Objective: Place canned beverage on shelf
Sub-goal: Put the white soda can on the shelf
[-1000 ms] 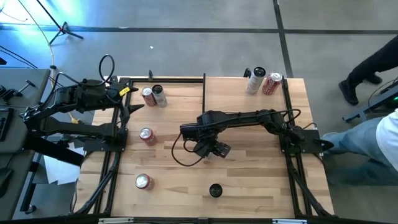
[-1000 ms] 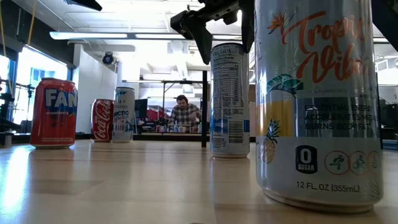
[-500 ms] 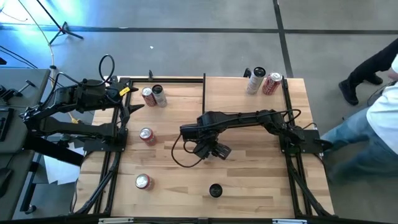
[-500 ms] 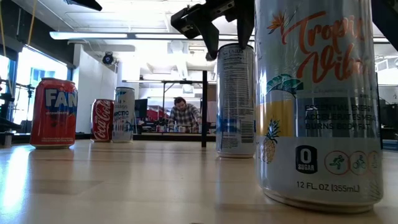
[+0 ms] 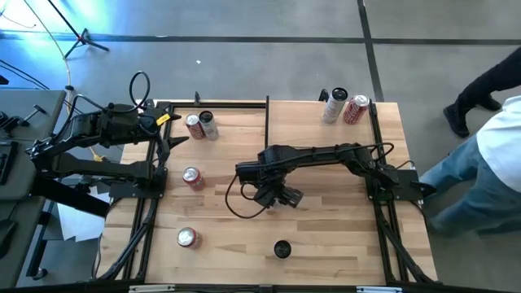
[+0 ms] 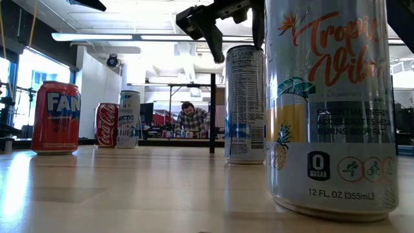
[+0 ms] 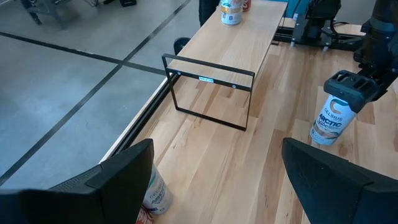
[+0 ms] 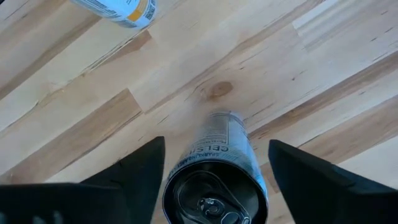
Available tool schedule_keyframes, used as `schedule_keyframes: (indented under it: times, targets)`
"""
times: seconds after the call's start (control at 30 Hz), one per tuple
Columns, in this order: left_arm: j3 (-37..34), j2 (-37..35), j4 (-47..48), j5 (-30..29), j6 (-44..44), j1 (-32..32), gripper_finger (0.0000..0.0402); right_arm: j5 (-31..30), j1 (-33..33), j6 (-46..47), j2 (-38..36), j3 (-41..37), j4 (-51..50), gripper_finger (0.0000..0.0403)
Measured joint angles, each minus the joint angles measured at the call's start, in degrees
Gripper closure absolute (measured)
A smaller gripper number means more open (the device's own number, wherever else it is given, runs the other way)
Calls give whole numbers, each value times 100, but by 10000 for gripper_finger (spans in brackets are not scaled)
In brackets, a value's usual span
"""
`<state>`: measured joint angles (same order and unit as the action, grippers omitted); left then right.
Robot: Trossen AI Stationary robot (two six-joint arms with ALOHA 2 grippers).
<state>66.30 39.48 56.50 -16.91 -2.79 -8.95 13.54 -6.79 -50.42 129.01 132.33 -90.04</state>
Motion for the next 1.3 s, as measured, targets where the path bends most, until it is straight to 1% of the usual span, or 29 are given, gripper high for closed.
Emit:
schedule_keyframes:
  times: [0.1, 0.23, 0.5, 0.6, 1.13, 1.2, 1.3]
  targets:
    - [2, -1, 0, 0, 0, 0, 67, 2, 0, 65, 0, 0, 0, 102]
    - [0, -1, -1, 0, 0, -2, 67, 8, 0, 120, 0, 0, 1, 86]
    - [1, -1, 1, 0, 0, -1, 67, 60, 36, 1158, 0, -4, 2, 82]
    - [2, -1, -1, 0, 0, -2, 67, -66, 68, 1428, 0, -4, 2, 82]
    - [0, 1, -1, 0, 0, 0, 67, -140, 68, 1446, 0, -18, 6, 82]
    - [1, -1, 1, 0, 0, 0, 67, -155, 68, 1440, -11, -167, 13, 82]
    - [1, 0, 0, 1, 0, -1, 67, -201, 50, 1292, -167, -711, 39, 82]
